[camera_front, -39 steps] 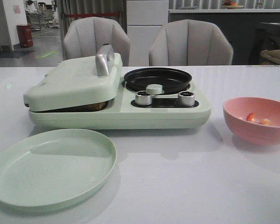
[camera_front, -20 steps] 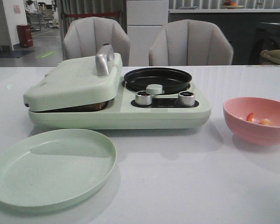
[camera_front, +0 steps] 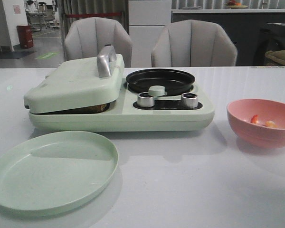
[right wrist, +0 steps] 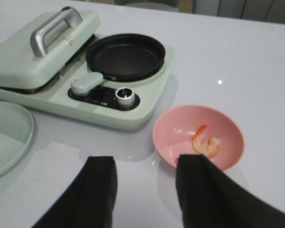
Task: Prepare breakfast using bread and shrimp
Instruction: 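Release the handle and withdraw the left gripper, then lower the right gripper onto the pink bowl rim and grasp it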
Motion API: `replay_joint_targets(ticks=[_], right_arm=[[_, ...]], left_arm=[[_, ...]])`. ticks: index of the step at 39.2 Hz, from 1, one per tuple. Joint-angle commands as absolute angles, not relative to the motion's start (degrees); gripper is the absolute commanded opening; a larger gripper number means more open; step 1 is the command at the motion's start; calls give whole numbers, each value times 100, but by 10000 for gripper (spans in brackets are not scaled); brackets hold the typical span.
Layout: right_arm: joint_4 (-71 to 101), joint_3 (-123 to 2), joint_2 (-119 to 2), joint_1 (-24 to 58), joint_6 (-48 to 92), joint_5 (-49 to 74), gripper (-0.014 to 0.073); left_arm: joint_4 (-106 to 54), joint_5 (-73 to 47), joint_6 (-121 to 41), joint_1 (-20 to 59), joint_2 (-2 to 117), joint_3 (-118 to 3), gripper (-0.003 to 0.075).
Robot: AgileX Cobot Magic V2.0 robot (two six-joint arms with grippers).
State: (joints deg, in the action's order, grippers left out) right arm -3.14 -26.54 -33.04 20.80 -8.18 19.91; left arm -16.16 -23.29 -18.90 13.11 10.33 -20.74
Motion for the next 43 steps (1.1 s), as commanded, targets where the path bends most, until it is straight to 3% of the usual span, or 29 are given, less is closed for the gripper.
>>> replay_joint_targets(ticks=[1, 16, 33, 43], right_arm=[[-307, -2996, -3946, 1949, -1102, 1594, 426], [453, -4425, -6283, 294, -1326, 2081, 426], [497, -6516, -8821, 185, -755, 3178, 426], [455, -7117, -9598, 7, -527, 3562, 426]], left_arm=[[-1715, -1868, -1836, 1455, 1091, -2222, 114], [-1715, -1868, -1836, 1557, 1091, -2222, 114], [-1715, -1868, -1836, 1557, 1091, -2222, 114], [-1715, -1868, -1836, 1557, 1091, -2222, 113]])
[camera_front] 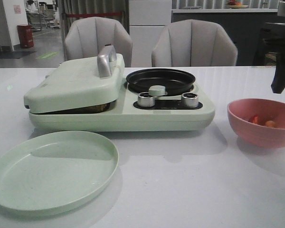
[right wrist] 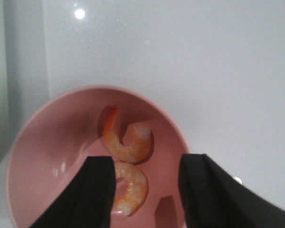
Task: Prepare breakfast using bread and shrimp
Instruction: 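Lower the right gripper onto the pink bowl rim and grasp it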
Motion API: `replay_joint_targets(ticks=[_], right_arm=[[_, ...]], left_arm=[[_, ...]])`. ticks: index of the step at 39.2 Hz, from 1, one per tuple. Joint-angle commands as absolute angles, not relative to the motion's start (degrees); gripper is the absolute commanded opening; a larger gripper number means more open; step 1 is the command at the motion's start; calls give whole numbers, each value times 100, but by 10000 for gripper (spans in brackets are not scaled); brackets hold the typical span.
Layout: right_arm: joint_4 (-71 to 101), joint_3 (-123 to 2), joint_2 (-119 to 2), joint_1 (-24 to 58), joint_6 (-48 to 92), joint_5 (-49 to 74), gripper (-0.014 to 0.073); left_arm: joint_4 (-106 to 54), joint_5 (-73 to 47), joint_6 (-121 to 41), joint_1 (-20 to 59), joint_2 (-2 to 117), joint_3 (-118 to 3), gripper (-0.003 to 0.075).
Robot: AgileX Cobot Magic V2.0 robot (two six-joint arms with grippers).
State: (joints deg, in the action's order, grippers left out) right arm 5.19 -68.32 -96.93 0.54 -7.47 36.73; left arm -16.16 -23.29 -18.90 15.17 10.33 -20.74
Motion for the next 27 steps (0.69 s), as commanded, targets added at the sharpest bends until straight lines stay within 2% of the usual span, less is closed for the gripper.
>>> replay_joint_targets(ticks=[1, 27], right_arm=[[422, -7140, -9645, 0, -495, 3554, 426], [203, -7246, -10344, -4, -476, 3312, 426]], left_arm=[[-1715, -1868, -1836, 1557, 1091, -2222, 114], [-1715, -1868, -1836, 1557, 1091, -2222, 113]])
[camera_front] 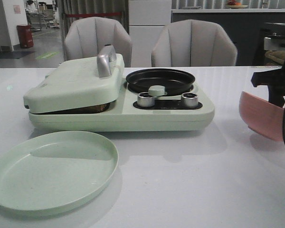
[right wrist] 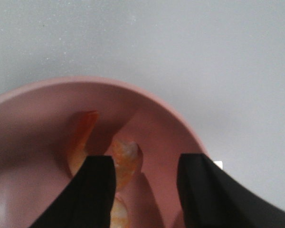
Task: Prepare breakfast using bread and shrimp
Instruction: 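Lower the right gripper onto the pink bowl rim and grasp it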
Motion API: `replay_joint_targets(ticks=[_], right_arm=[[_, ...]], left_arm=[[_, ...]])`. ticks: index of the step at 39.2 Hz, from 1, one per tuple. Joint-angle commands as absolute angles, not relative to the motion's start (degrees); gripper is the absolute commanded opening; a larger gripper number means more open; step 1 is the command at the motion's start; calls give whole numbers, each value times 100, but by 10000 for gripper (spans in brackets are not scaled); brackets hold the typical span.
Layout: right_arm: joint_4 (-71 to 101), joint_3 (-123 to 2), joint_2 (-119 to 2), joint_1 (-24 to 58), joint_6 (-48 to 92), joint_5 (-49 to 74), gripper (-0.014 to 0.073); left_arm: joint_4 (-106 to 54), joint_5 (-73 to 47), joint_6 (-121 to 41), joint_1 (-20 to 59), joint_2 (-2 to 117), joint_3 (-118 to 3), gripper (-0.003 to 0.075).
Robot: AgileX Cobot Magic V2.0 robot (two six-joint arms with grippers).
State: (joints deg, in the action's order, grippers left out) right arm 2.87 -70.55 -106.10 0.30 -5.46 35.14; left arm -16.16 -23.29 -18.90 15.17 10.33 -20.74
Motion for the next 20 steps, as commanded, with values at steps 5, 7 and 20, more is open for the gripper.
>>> replay_joint_targets(ticks=[5, 7, 20], right_arm=[[198, -7251, -10304, -4, -476, 3323, 426], [198, -7251, -10261, -4, -476, 3323, 426], [0, -7258, -9998, -4, -476, 3399, 426]], left_arm=[[-1715, -1868, -1836, 1557, 1091, -2222, 114], [-1715, -1868, -1836, 1557, 1091, -2222, 114], [-1715, -1868, -1836, 1557, 1091, -2222, 114]])
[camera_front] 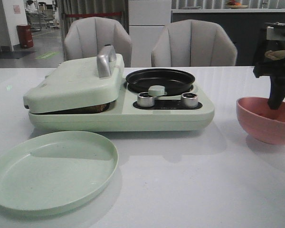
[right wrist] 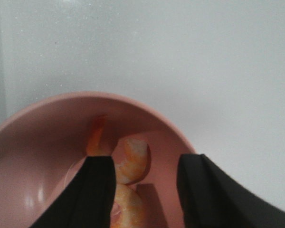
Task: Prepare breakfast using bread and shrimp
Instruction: 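Lower the right gripper onto the pink bowl rim and grasp it, then lift the pink bowl with the right gripper toward the frying pan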
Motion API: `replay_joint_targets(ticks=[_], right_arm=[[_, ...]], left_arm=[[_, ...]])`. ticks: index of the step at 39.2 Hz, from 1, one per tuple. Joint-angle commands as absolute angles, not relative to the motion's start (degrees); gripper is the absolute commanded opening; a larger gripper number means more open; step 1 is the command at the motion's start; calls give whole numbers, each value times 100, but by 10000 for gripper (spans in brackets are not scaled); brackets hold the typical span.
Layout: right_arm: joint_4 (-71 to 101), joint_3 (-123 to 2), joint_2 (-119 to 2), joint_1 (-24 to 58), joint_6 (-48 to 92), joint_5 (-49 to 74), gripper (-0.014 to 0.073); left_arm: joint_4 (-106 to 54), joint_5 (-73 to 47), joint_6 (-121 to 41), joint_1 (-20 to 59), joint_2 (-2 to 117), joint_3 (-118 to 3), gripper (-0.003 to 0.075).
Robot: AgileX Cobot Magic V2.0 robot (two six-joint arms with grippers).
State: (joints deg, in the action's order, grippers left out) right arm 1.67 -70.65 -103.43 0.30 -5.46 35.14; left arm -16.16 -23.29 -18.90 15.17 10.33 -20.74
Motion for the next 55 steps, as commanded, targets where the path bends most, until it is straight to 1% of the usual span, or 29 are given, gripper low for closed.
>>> replay_joint_targets(ticks=[1, 12, 23, 29, 36, 46, 49, 51, 55], right_arm=[[-46, -7258, -9998, -4, -476, 3413, 426], [-80, -7272, -9838, -4, -476, 3360, 426], [-437, -7660, -9754, -4, -476, 3516, 426], [-765, -7660, -9923, -18, -476, 3615, 426], [-744, -7654, -10198, -202, -476, 3771, 426], [-167, -7654, -10502, -327, -476, 3793, 418], [78, -7654, -10603, -327, -476, 3793, 380], [247, -7654, -10666, -327, -473, 3776, 330], [389, -7654, -10716, -327, -473, 3716, 195]], left_arm=[[-1715, -1868, -1836, 1557, 1091, -2222, 113], [-1715, -1868, -1836, 1557, 1091, -2222, 114], [-1715, -1868, -1836, 1557, 1091, -2222, 113], [-1715, -1868, -1836, 1557, 1091, -2222, 113], [-1715, -1868, -1836, 1557, 1091, -2222, 114], [-1715, -1868, -1836, 1557, 1091, -2222, 113], [-1715, -1868, -1836, 1557, 1091, -2222, 113], [-1715, -1868, -1836, 1557, 1091, -2222, 113], [-1715, -1868, -1836, 1557, 1091, -2222, 114]])
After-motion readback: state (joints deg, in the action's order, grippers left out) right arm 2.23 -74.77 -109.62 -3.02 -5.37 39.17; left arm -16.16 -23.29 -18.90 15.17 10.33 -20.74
